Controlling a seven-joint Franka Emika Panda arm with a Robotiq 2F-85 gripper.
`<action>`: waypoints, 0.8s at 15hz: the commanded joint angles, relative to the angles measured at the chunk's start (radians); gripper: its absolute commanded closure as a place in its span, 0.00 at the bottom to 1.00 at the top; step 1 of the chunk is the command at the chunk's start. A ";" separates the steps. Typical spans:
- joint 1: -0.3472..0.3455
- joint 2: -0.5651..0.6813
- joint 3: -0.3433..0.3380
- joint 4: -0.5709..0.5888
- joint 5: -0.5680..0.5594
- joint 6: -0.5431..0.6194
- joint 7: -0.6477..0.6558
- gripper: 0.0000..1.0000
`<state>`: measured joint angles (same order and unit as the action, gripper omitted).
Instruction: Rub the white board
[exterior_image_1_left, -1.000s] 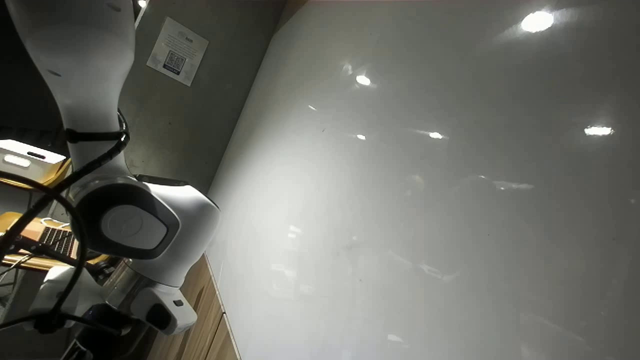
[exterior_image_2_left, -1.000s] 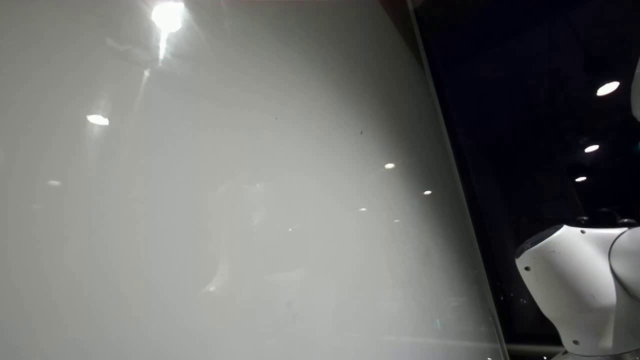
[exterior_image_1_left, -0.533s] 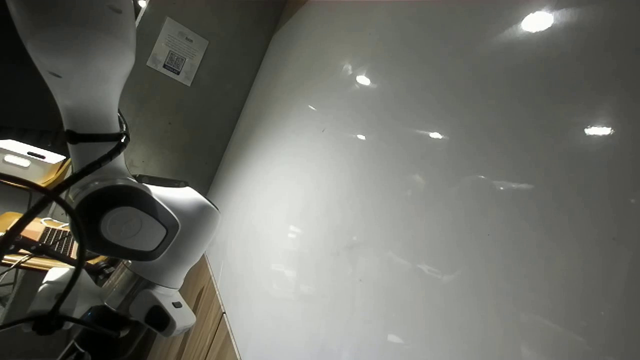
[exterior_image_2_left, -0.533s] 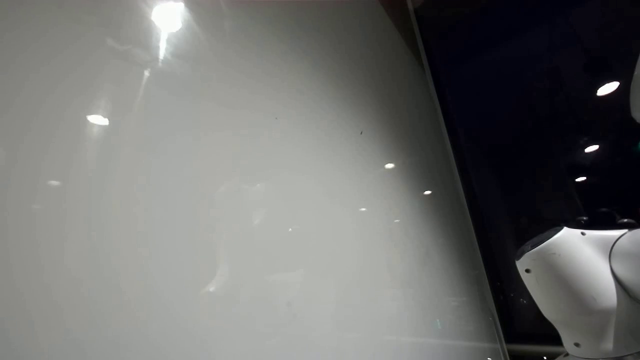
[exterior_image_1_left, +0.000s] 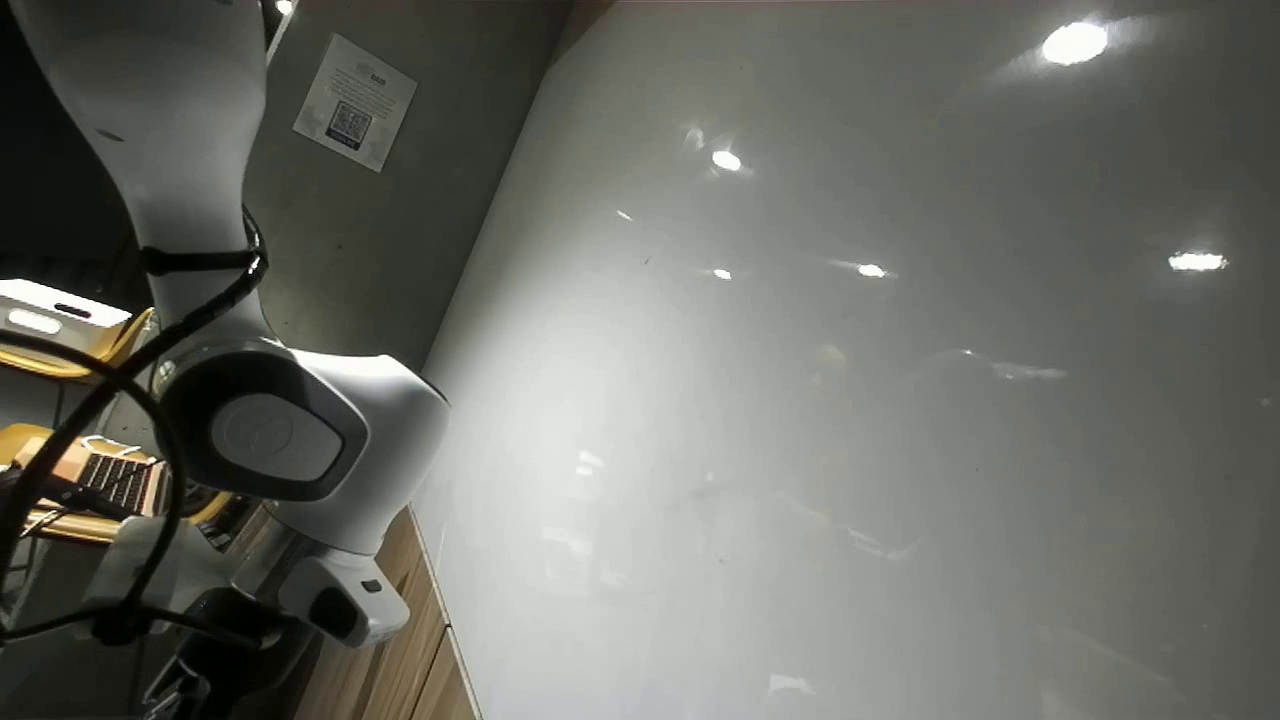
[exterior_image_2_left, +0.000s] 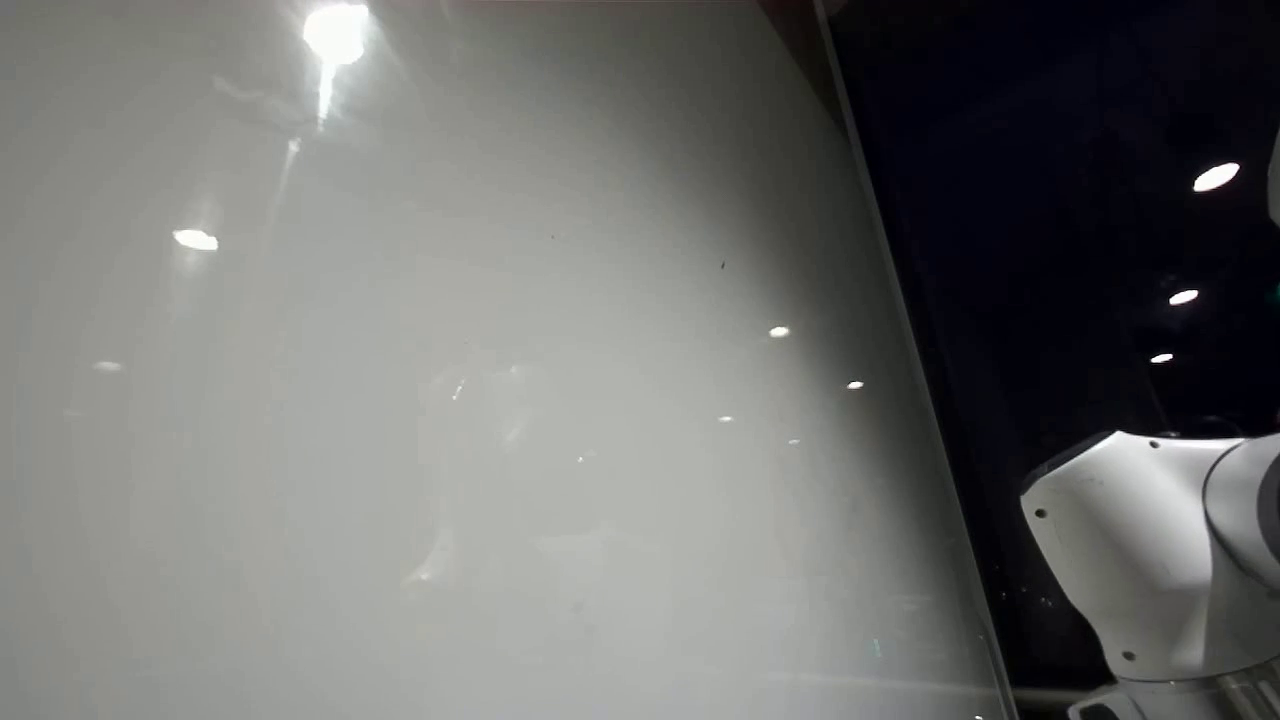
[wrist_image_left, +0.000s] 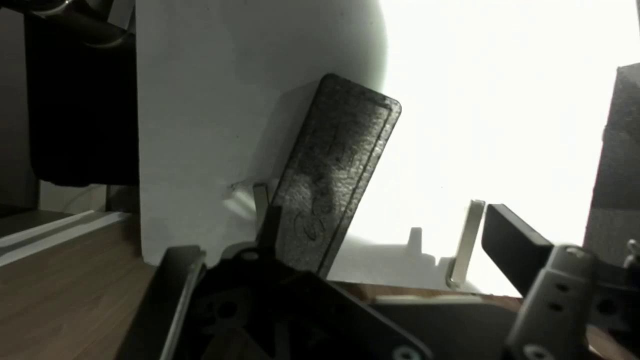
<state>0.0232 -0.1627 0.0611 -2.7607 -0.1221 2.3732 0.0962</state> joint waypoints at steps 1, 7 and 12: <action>0.038 -0.139 0.004 0.007 0.086 -0.064 -0.041 0.00; 0.086 -0.419 0.029 0.014 0.096 -0.244 -0.039 0.00; 0.085 -0.537 0.025 0.088 0.088 -0.450 -0.050 0.00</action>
<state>0.1090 -0.6430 0.0877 -2.7181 -0.0392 2.0248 0.0703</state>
